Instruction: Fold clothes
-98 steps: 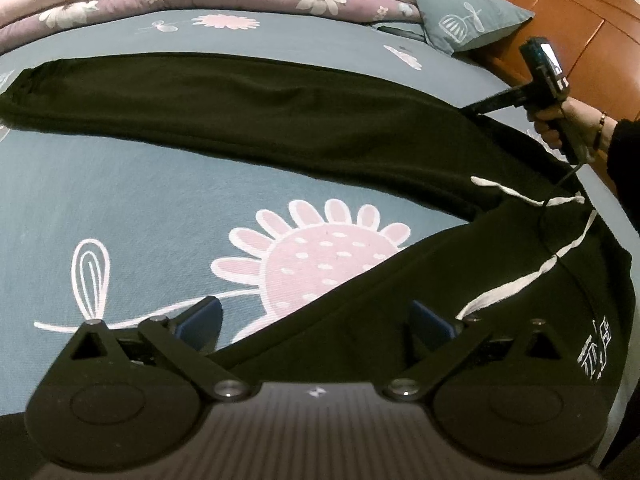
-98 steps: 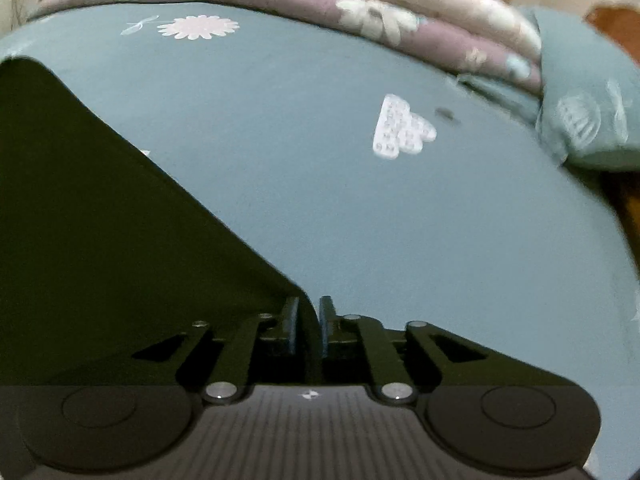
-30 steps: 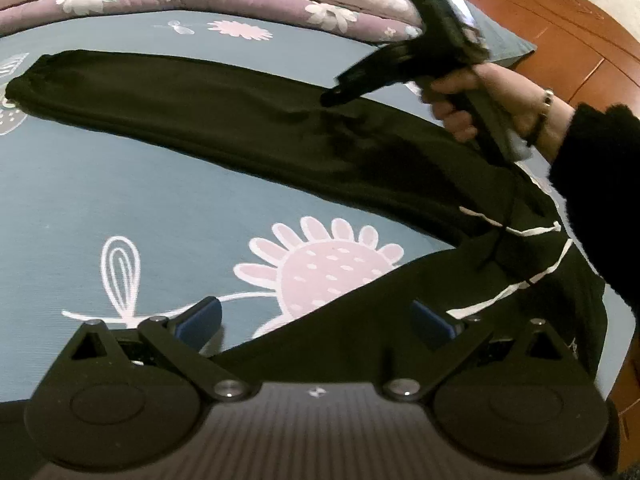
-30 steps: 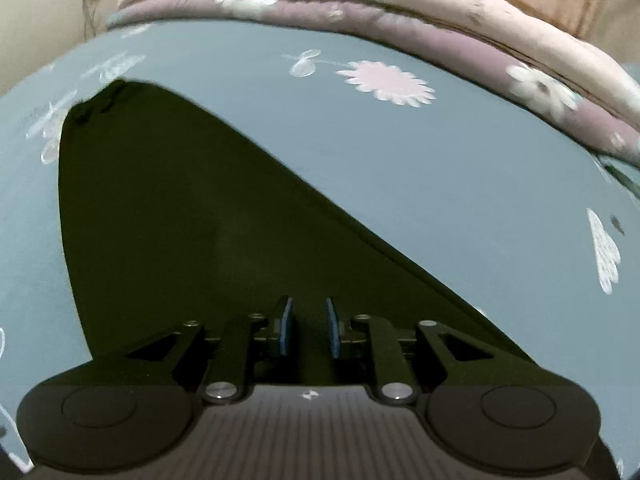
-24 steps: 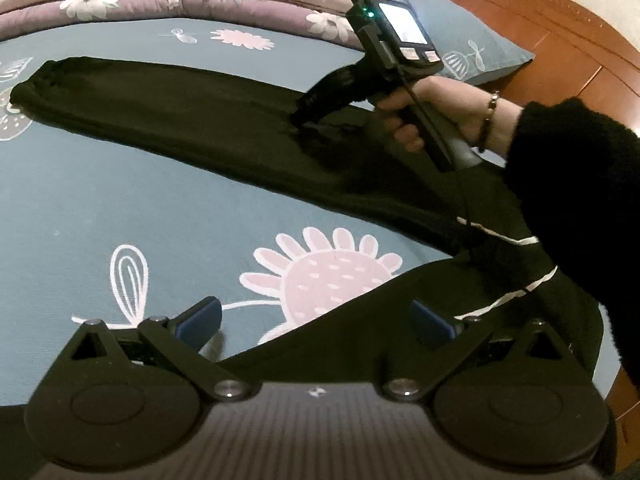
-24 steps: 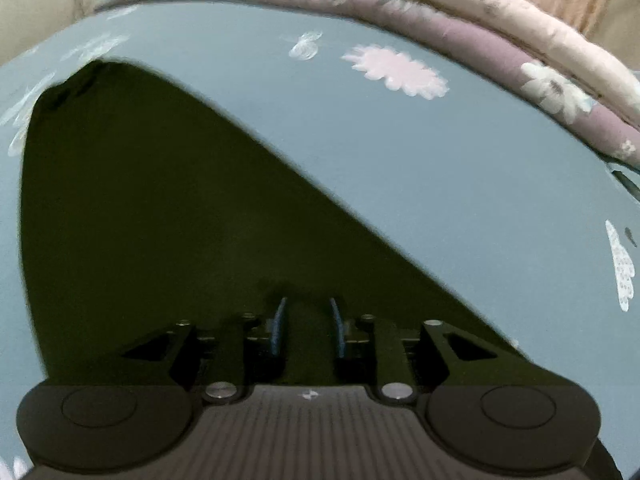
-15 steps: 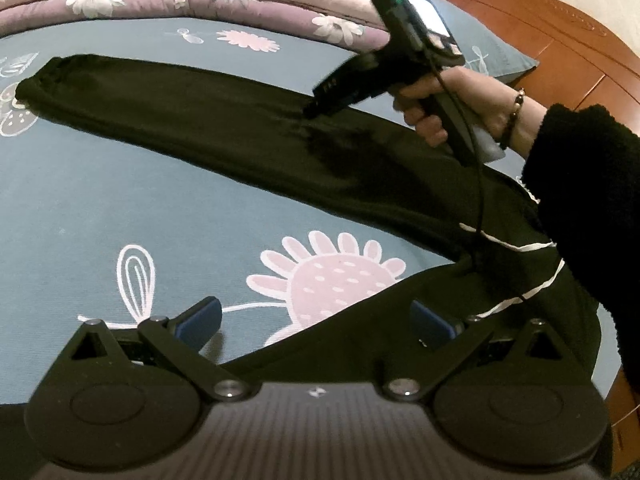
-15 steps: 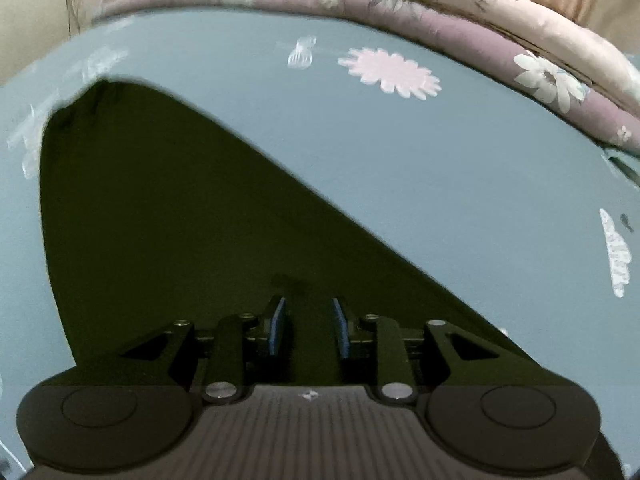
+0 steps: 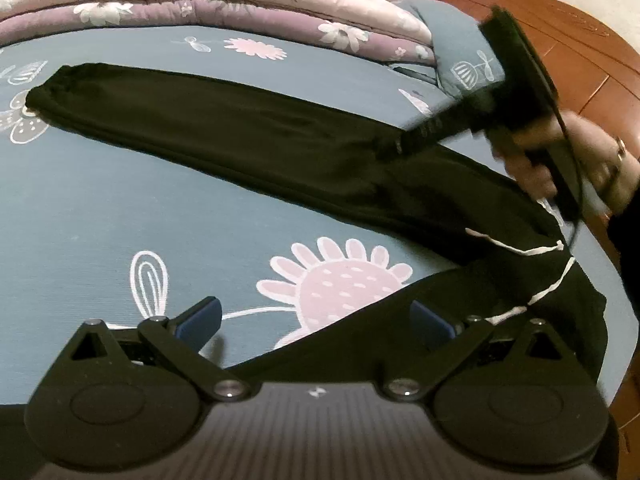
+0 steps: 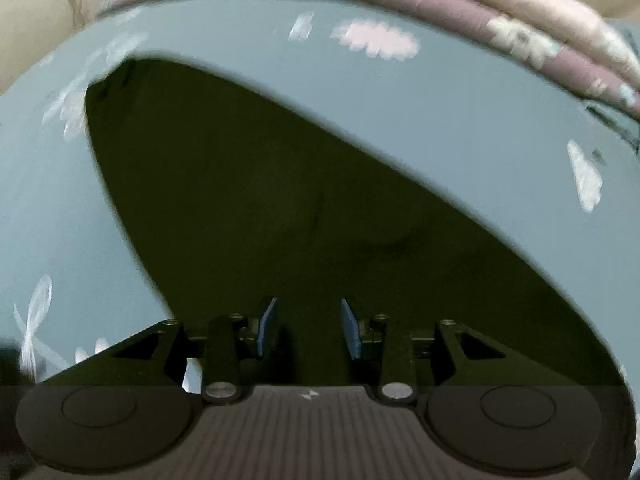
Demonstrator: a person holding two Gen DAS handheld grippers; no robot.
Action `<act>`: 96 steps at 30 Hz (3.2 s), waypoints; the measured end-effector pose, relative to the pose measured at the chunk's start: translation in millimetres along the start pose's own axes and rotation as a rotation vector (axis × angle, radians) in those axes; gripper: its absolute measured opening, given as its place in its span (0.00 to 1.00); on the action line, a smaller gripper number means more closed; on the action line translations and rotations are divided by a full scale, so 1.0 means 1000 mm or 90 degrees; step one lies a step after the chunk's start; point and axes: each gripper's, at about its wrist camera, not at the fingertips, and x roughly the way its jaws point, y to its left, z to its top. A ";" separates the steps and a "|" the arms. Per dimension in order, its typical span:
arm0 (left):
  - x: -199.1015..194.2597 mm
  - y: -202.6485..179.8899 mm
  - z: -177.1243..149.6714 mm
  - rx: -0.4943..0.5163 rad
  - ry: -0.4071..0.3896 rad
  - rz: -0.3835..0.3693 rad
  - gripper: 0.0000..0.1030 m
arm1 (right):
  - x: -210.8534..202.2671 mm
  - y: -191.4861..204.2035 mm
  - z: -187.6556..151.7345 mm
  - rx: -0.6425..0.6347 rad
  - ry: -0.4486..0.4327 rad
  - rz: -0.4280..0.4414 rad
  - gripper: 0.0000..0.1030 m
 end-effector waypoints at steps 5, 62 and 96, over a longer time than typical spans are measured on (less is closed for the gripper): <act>-0.005 -0.002 0.000 0.006 -0.008 -0.008 0.97 | -0.017 0.005 -0.029 -0.007 0.021 0.001 0.39; -0.007 0.004 0.003 -0.003 -0.010 0.007 0.97 | 0.022 0.076 -0.015 0.034 0.040 0.127 0.63; -0.034 0.047 0.013 -0.079 -0.064 0.029 0.97 | 0.091 0.158 0.054 0.070 0.035 0.261 0.67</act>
